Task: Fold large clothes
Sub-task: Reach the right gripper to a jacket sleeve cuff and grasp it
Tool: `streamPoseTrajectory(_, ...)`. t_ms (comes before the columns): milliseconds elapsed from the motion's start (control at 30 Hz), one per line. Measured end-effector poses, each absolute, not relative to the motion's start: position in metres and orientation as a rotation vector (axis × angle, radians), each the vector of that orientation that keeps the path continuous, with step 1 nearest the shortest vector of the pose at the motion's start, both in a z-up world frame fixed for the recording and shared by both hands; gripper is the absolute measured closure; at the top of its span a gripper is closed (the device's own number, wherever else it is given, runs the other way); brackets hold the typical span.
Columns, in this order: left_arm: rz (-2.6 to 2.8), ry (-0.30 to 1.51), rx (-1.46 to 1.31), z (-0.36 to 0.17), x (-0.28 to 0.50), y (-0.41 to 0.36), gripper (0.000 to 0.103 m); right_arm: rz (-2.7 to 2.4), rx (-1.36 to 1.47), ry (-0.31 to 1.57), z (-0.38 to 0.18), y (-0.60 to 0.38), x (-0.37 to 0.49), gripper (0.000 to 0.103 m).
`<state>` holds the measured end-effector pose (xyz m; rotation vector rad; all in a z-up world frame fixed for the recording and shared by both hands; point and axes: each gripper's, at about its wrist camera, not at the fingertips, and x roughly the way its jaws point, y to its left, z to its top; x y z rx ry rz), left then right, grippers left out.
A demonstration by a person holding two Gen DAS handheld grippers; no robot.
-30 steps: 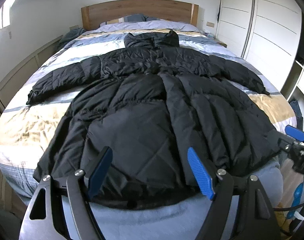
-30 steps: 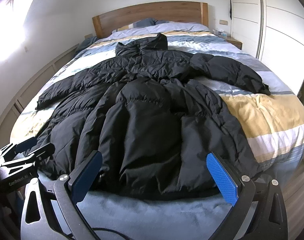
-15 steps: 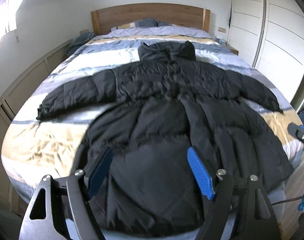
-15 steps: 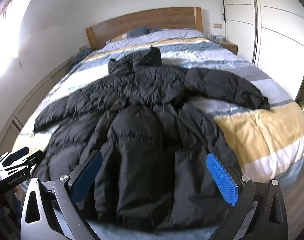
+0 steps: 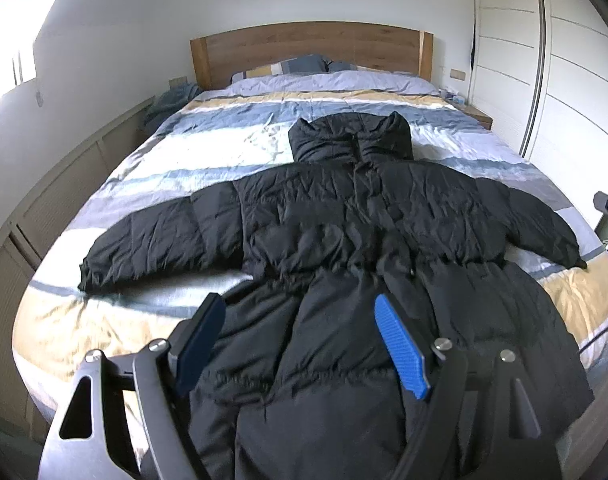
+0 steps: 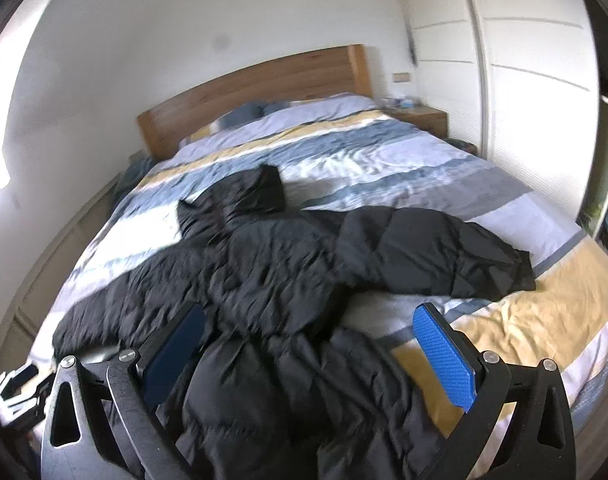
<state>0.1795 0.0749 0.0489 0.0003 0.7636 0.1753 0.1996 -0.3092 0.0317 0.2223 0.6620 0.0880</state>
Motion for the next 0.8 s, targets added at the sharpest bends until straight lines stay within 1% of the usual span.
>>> streamPoseTrajectory(133,0.176,0.773,0.023,0.047,0.2,0.076,0.027,0.023,0.272,0.679,0.019,-0.331,0.225,0.001)
streamPoseTrajectory(233,0.178,0.796,0.031,0.039,0.217,0.08,0.027,-0.026,0.336,0.718,-0.002,-0.352,0.242,0.001)
streamPoseTrajectory(600,0.16,0.937,-0.099,-0.005,0.265,0.127,0.027,-0.251,0.595,0.874,-0.11,-0.456,0.275,0.001)
streamPoseTrajectory(800,0.204,0.979,-0.148,-0.022,0.27,0.143,0.027,-0.237,0.848,0.847,-0.155,-0.507,0.282,0.001)
